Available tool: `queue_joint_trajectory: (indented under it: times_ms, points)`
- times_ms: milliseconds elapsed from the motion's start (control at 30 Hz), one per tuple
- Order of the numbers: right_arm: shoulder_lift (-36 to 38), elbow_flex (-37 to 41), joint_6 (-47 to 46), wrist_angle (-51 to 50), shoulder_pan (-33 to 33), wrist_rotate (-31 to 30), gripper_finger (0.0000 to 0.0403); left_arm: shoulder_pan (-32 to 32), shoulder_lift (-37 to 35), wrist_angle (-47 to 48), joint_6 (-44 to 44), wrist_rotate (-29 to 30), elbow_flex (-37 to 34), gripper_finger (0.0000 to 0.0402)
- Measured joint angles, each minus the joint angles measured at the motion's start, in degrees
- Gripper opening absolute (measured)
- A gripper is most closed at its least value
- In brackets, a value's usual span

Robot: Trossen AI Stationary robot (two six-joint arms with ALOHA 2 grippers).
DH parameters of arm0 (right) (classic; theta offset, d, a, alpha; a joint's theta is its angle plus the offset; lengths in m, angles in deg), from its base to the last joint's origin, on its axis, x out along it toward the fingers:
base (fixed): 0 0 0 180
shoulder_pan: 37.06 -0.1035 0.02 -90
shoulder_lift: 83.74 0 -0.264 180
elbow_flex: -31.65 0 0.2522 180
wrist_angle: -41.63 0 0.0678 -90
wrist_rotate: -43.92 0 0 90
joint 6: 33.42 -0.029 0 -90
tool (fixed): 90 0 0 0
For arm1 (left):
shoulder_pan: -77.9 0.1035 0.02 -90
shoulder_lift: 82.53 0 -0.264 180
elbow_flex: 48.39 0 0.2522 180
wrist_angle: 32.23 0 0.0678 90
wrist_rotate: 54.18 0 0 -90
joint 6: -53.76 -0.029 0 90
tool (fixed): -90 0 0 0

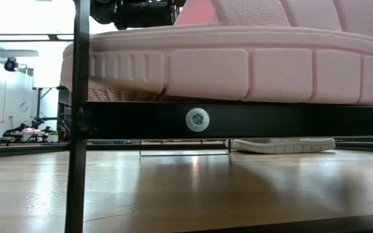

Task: Pick and place slides into the shelf
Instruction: Put the bottom gray slide on the shelf

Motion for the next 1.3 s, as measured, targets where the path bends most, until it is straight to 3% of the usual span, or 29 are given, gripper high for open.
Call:
queue_joint_trajectory:
  times_ms: [500, 1300]
  points:
    - [-20.4, -6.3, 12.5, 0.0, 1.0, 1.9, 0.0192, 0.0, 0.0, 0.0, 0.0, -2.4, 0.0, 0.0140]
    - [-28.9, -7.3, 12.8, 6.7, 0.3, 2.9, 0.0177, 0.0, 0.0, 0.0, -0.1, -2.8, 0.0, 0.0140]
